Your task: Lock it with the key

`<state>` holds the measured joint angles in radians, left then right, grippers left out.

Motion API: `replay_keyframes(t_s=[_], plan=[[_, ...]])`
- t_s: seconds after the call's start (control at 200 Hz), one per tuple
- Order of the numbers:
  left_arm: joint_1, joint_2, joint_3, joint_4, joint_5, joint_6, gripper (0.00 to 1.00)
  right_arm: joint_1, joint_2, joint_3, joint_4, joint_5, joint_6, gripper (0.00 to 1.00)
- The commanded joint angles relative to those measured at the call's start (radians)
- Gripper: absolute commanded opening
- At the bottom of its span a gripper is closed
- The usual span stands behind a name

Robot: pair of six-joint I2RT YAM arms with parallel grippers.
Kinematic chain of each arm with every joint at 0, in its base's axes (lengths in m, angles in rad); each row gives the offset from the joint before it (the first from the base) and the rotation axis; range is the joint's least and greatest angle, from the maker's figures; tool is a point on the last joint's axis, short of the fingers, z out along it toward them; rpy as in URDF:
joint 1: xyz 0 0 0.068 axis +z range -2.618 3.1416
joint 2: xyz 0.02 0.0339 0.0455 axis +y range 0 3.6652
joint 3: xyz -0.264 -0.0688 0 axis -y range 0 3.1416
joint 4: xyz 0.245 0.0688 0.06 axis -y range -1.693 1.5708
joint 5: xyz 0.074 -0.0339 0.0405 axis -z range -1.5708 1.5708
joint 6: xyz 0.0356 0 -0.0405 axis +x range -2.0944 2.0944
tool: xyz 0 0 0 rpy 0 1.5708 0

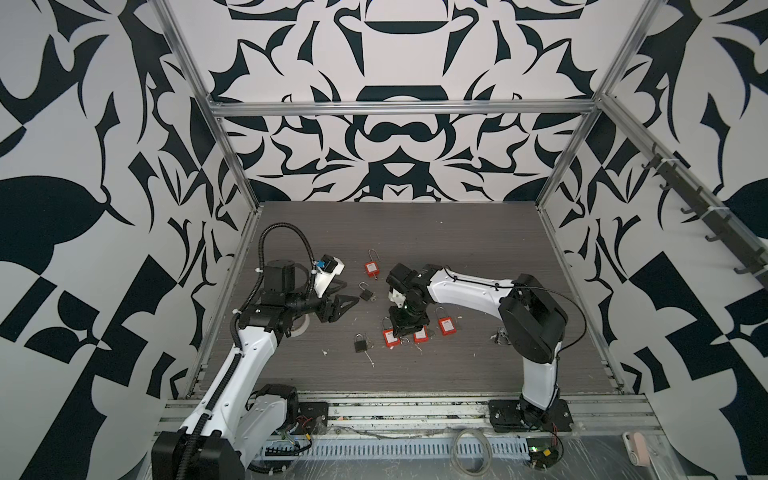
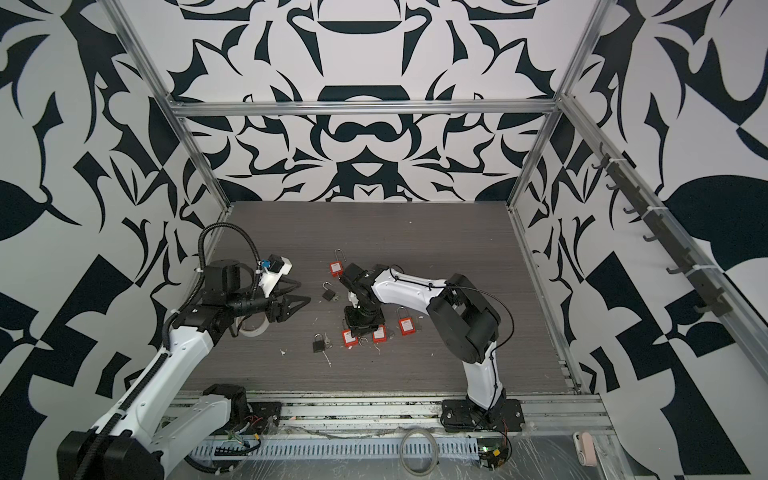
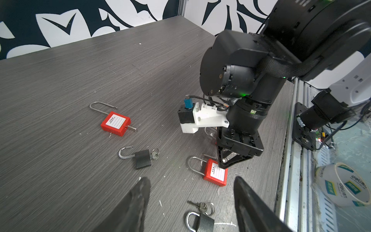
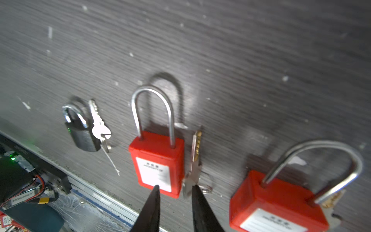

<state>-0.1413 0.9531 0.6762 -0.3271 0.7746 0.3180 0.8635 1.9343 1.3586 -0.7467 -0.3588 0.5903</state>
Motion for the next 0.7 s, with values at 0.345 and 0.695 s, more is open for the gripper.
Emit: replay_keyframes(t_s=[0.345,0.695], plan=[[0.002,-0.005,-0.009,-0.028,0.018,-0.002,0.68,0.021,-0.01,0.052,-0.031,0.02,-0.038,0.31],[0.003,0.018,-0.023,0.11,-0.078,-0.296,0.65,0.022,-0.152,-0.004,0.204,0.337,-0.329,0.41]])
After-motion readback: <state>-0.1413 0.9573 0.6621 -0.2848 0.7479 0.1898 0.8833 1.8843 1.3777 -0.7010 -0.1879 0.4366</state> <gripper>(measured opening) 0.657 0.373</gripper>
